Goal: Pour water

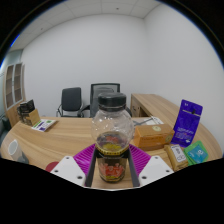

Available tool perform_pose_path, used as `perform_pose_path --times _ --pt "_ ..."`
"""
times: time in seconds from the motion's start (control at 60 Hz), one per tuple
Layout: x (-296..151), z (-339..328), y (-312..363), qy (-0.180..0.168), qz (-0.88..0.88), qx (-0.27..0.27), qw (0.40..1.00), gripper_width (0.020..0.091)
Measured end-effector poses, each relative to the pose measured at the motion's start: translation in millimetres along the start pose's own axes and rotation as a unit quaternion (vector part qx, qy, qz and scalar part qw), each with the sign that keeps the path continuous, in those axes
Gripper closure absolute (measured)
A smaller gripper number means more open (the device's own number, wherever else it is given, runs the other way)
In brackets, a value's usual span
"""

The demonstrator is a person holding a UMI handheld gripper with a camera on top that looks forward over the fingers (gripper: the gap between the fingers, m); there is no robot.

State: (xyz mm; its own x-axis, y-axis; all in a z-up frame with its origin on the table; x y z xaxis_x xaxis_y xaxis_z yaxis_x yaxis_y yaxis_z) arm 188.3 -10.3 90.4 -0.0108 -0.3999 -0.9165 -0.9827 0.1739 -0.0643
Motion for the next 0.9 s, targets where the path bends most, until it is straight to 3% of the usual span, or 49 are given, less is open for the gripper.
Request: perform_pose_path --times 0.017,0.117,0.25,0.433,0.6,0.75,0.9 --pt "-0.1 1.3 -1.1 -0.002 0.000 0.003 1.000 0.0599" --pt "-2.7 3.1 -0.1 -0.018 -0.001 -0.003 1.000 0.0623" --pt "-3.6 -0.3 -6.2 -0.026 -0.010 0.015 1.000 0.0710" --pt "-21.2 -18.0 -9.8 -0.036 -0.053 0.062 0.996 0.0710" --pt "-60.4 -53.8 10.8 -0.073 -0.154 0.110 0.979 0.0710" --pt "-94.2 -93.4 58.6 -0.108 -0.312 0.176 0.927 0.0709" --pt "-107.3 -129.7 123.1 -0.140 -0.512 0.214 0.820 0.0711"
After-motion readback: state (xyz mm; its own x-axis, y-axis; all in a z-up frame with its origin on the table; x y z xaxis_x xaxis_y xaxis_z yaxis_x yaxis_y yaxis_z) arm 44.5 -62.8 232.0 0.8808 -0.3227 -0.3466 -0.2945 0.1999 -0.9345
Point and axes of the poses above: the point between the fingertips, and its own axes, seen from behind it with the camera up: y to the left, x down, z forward, the way the camera looks, the point moved 2 cm from there along -z, backward, against the way the camera looks, and after that the axes turned 9 degrees about x, right-handed, at the moved point
